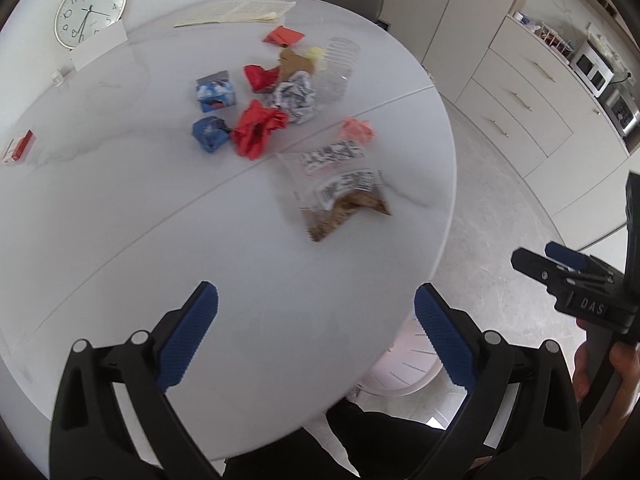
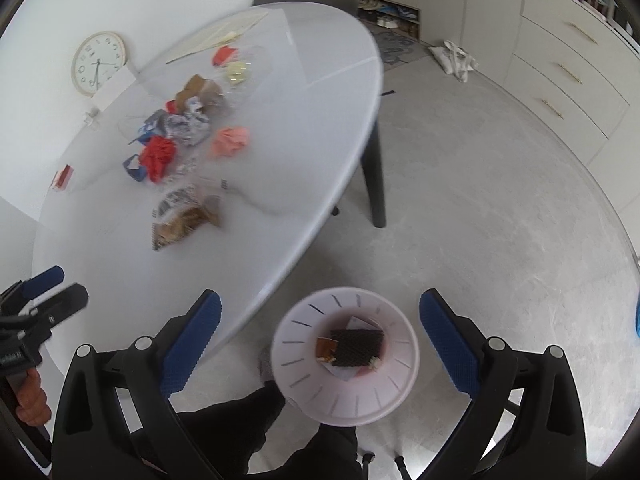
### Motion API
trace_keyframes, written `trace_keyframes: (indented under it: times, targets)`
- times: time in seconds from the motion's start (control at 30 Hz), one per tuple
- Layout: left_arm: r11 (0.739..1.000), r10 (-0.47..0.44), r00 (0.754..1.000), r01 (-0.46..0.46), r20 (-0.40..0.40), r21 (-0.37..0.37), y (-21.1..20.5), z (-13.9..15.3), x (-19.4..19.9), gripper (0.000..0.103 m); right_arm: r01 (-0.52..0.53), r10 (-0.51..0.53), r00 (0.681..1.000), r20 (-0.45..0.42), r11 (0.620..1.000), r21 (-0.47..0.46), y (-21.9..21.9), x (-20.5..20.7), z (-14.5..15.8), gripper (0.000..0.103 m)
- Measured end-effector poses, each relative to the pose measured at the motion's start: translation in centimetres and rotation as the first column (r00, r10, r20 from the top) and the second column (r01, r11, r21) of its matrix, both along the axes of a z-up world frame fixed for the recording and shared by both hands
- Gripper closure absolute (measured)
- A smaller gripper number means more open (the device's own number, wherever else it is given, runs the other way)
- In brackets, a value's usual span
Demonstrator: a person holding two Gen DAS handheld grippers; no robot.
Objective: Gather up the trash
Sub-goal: 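Grasp the clear snack bag with the right tool while the left tool grasps the blue crumpled paper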
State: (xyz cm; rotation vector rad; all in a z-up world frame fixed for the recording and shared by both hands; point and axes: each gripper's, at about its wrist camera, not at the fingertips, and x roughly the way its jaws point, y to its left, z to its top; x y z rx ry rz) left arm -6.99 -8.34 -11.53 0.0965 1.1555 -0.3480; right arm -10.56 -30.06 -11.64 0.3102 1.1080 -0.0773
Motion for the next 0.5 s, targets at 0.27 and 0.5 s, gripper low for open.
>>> trace_keyframes:
  times: [0.27,0.5]
  targets:
    - [1.0,-0.021,0.999,0.021,0.024,0.022,5.2,-0.1,4.3,0.008,0.064,-0.062,0.998,-0.022,0.996,0.07,6.1,6.8,0.4,0.004]
    - [0.995,-0.091,0.994,0.089,0.061,0.036,8.2,-0.6,9.0,0.008,0.387,-0.364,0.921,-0.136,0.894,0.228,8.2,10.2,-1.8,0.004]
